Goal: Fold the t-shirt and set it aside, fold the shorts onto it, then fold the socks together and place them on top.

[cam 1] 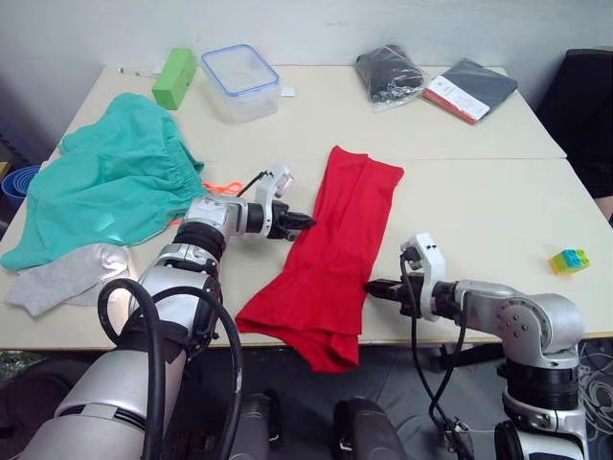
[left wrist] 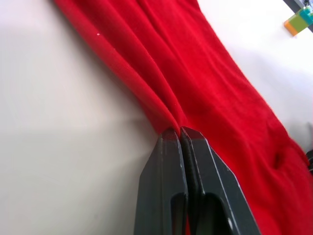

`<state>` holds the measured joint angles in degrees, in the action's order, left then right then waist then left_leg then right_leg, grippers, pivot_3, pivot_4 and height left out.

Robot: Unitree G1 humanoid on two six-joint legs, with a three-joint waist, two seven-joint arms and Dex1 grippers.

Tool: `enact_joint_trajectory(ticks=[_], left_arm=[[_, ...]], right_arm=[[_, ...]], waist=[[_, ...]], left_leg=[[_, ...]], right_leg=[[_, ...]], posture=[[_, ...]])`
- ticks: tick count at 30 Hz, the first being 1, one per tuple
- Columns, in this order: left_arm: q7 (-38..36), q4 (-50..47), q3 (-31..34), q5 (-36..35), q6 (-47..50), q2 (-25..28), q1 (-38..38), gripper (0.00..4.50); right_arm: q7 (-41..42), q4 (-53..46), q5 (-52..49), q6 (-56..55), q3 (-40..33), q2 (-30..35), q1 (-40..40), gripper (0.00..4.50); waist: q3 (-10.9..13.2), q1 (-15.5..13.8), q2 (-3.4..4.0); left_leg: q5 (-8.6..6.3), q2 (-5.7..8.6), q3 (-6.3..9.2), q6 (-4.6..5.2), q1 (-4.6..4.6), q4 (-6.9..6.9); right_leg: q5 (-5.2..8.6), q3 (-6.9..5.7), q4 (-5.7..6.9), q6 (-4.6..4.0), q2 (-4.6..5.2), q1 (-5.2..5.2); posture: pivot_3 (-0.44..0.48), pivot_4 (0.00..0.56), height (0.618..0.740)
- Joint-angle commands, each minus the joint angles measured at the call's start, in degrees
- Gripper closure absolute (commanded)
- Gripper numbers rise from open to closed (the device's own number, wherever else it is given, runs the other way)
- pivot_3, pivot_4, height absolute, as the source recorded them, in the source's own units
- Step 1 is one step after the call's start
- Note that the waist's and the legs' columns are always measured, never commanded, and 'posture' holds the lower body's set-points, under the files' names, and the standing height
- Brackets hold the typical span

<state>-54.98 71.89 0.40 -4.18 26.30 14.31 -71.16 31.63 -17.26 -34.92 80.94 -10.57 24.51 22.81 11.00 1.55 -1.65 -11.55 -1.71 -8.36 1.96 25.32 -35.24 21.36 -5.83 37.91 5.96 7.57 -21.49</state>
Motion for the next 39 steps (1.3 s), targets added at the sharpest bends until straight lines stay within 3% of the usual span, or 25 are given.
enact_joint_trajectory(ticks=[1, 6, 11, 14, 17, 21, 26, 28, 31, 36, 39], left_arm=[[2.3, -2.3, 0.6, 0.4, -1.8, 1.2, 0.4, 4.47], [3.8, -5.0, 1.7, -0.5, -1.6, 2.5, 1.9, 4.47], [4.4, -24.7, 2.7, -5.1, 8.5, 1.1, 11.2, 4.47], [9.1, -41.2, 3.3, -7.8, 15.4, -1.2, 19.0, 4.47], [15.1, -50.6, 5.0, -9.4, 19.0, -3.3, 23.9, 4.47], [20.3, -53.3, 6.1, -10.1, 19.5, -4.4, 25.7, 4.47], [21.4, -53.2, 6.1, -10.7, 17.8, -3.2, 25.8, 4.47], [20.6, -52.8, 7.0, -11.7, 17.4, -2.0, 25.4, 4.05], [17.9, -53.8, 6.1, -12.4, 16.4, 1.0, 25.4, 3.25], [4.8, -62.1, -1.9, -9.8, 6.2, 10.6, 29.7, 1.63], [-4.6, -65.9, -8.4, -4.3, -11.0, 18.4, 33.6, 0.67]], right_arm=[[3.6, 1.5, -2.2, -1.4, 0.8, 3.4, 1.0, 4.50], [11.0, 7.9, -0.6, -7.3, 5.3, 11.8, 4.5, 4.50], [20.2, 21.8, 5.5, -18.6, 12.9, 20.4, 12.0, 4.50], [23.4, 27.6, 7.5, -21.8, 15.4, 21.1, 15.2, 4.50], [25.4, 30.8, 9.1, -23.5, 17.8, 20.3, 16.9, 4.50], [28.0, 29.4, 10.1, -24.3, 20.6, 20.0, 16.0, 4.50], [27.4, 30.3, 12.1, -28.8, 19.6, 18.8, 15.9, 4.50], [28.1, 30.5, 11.8, -27.7, 18.8, 19.7, 16.4, 4.50], [28.7, 31.0, 12.4, -28.2, 17.7, 21.9, 16.9, 3.90], [30.7, 27.8, 15.1, -38.8, 15.1, 27.0, 14.9, 2.17], [34.2, 24.9, 19.8, -55.6, 15.2, 31.2, 9.6, 1.08]], waist=[[0.0, 0.0, -0.01], [0.0, 0.0, -0.02], [0.0, 0.1, -0.02], [0.0, 0.1, -0.02], [0.0, -0.1, -0.02], [0.0, -0.1, -0.02], [0.0, -0.1, -0.02], [0.0, -0.1, -0.02], [0.0, -0.1, -0.02], [0.0, -0.2, 0.00], [0.0, -0.5, 0.00]], left_leg=[[0.00, 0.00, 0.00, 0.00, 0.00, 0.00], [-0.01, 0.01, 0.00, 0.02, 0.02, -0.05], [-0.03, -0.02, -0.05, 0.05, 0.02, -0.12], [-0.04, -0.05, -0.01, 0.01, 0.01, -0.16], [-0.04, -0.04, 0.01, 0.01, 0.05, -0.24], [-0.04, -0.09, 0.06, 0.04, 0.03, -0.48], [-0.08, -0.08, 0.11, 0.08, -0.05, -0.53], [-0.08, -0.08, 0.11, 0.07, -0.05, -0.52], [-0.08, -0.08, 0.11, 0.06, -0.05, -0.49], [-0.08, -0.05, 0.09, 0.06, 0.00, -0.46], [-0.12, -0.05, 0.07, -0.01, -0.02, -0.33]], right_leg=[[0.00, 0.00, 0.00, 0.00, 0.01, 0.00], [0.00, -0.01, -0.01, 0.00, 0.01, 0.00], [-0.01, 0.00, 0.00, 0.02, 0.01, 0.00], [-0.02, -0.01, 0.06, 0.03, 0.00, 0.02], [-0.02, -0.01, 0.10, 0.04, 0.01, 0.02], [-0.02, -0.05, 0.06, 0.04, 0.02, 0.22], [-0.02, -0.11, 0.02, 0.05, 0.05, 0.38], [-0.02, -0.11, 0.02, 0.05, 0.04, 0.37], [-0.02, -0.12, 0.01, 0.05, 0.04, 0.36], [-0.02, -0.12, -0.05, 0.05, 0.04, 0.32], [-0.02, -0.12, -0.18, 0.05, 0.01, 0.31]], posture=[[0.000, 0.150, 0.740], [0.000, 0.150, 0.740], [0.000, 0.150, 0.740], [0.000, 0.150, 0.740], [0.000, 0.150, 0.740], [0.000, 0.150, 0.740], [0.000, 0.150, 0.740], [0.000, 0.150, 0.740], [0.000, 0.150, 0.740], [0.000, 0.150, 0.740], [0.000, 0.150, 0.740]])
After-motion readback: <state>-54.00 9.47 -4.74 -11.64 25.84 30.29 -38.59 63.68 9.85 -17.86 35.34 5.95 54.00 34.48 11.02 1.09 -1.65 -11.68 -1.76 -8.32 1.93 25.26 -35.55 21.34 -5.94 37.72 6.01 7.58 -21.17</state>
